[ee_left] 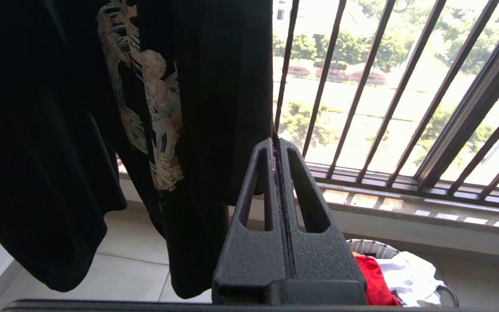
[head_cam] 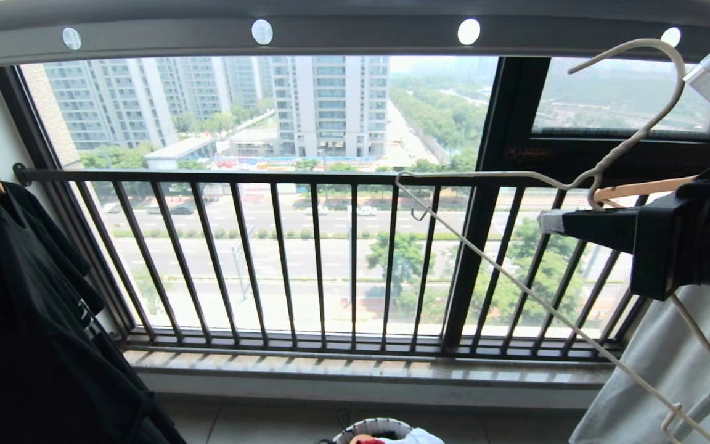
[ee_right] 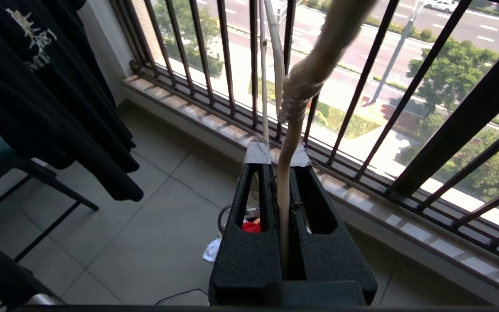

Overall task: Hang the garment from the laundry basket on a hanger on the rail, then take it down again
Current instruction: Pick up the clothes rack on the clothesline

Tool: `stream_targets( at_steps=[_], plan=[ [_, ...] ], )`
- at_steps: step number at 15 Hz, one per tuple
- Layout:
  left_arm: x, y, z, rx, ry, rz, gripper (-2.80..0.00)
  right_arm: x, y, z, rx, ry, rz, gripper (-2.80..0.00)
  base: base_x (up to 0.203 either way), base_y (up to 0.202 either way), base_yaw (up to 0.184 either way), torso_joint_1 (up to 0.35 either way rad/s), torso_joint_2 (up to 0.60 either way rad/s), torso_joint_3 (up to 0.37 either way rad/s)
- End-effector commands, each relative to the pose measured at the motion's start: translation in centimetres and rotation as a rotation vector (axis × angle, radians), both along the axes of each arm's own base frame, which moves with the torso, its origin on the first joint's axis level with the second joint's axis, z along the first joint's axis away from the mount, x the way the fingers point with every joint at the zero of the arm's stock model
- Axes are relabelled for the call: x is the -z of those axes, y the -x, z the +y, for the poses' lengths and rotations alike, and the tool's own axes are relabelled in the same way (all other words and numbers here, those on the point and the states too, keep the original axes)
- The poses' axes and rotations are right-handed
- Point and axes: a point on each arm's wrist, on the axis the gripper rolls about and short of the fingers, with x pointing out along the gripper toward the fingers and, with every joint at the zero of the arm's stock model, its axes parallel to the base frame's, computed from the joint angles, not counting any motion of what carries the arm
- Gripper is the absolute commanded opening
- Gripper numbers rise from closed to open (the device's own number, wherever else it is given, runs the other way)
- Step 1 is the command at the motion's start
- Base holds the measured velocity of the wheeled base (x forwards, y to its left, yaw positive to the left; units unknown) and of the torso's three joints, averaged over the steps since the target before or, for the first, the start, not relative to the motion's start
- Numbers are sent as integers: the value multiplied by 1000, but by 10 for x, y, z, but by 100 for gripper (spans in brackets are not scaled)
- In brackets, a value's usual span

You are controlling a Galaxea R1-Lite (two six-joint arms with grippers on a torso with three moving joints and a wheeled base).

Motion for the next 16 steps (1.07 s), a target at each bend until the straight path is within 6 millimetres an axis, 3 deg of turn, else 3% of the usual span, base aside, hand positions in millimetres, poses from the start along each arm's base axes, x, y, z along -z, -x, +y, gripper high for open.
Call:
stream_targets(
  at_steps=[1, 6, 9, 16],
  plan=[
    [0, 0, 0, -1, 1, 0, -280, 14, 3, -1, -51, -15, -10, -280, 0, 0, 0, 0, 0, 0],
    [0, 0, 0, -1, 1, 0, -280, 36, 0, 6, -268, -17, 20, -280, 0, 0, 0, 0, 0, 0],
    [0, 0, 0, -1, 1, 0, -280, 34, -3, 8, -325, 43, -32, -280, 0, 0, 0, 0, 0, 0],
    [0, 0, 0, -1, 1, 0, -280, 47, -1, 8, -498, 20, 27, -280, 0, 0, 0, 0, 0, 0]
  ],
)
